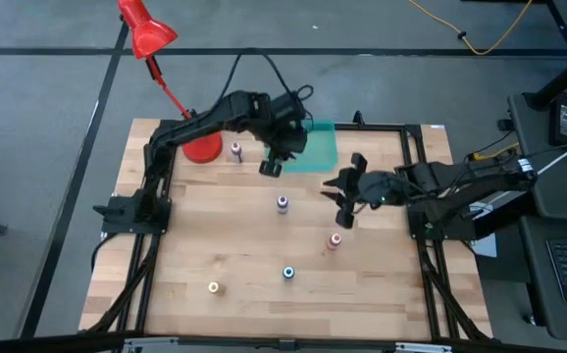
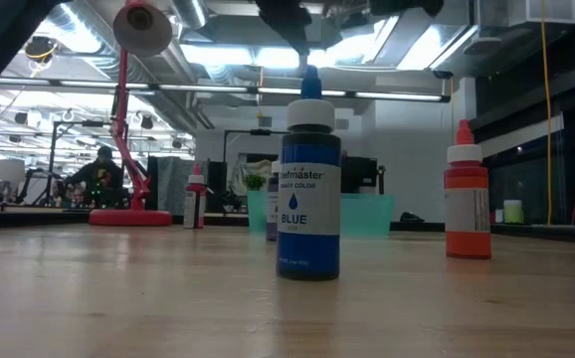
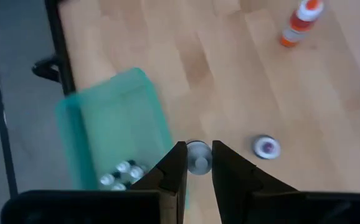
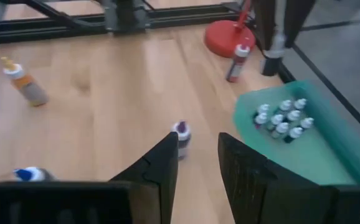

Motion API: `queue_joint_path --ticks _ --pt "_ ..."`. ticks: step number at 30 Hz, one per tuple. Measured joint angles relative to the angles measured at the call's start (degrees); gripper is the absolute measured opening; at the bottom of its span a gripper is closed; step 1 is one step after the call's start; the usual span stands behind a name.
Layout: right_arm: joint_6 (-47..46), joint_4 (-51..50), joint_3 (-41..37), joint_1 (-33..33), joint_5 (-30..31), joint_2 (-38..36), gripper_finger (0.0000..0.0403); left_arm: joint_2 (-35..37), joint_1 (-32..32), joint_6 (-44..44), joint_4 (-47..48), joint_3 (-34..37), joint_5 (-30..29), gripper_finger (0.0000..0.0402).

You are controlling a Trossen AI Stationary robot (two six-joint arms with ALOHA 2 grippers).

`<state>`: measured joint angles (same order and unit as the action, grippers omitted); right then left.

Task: Pick & Place food coloring
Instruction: Put the small black food coloring bottle into the green bin

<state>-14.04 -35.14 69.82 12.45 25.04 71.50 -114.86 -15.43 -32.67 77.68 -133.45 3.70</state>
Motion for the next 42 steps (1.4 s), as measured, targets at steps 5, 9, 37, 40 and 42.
queue_joint_path --ticks 5,9,37,40,42 --pt "3.9 0.3 0.0 -5.0 -4.3 -0.8 0.0116 -1.9 -4.2 -3.4 -2.8 0.0 1.9 0.0054" --pt "7.8 0.3 0.0 -9.3 -7.9 -2.1 0.0116 -3.8 -6.4 -4.7 -4.1 1.0 3.5 0.0054" --pt "23.4 31.7 -25.9 -26.3 -39.9 -21.3 0.0116 -19.7 -10.4 -4.1 -15.2 5.7 2.0 0.0054" --pt "23.6 31.1 -25.9 -26.4 -39.8 -21.7 0.0116 -21.0 -10.8 -3.7 -16.2 5.8 1.0 0.0054" --pt "23.7 30.1 -26.0 -26.5 -39.8 -21.7 0.0116 -21.6 -11.1 -3.2 -16.4 5.7 1.2 0.0054"
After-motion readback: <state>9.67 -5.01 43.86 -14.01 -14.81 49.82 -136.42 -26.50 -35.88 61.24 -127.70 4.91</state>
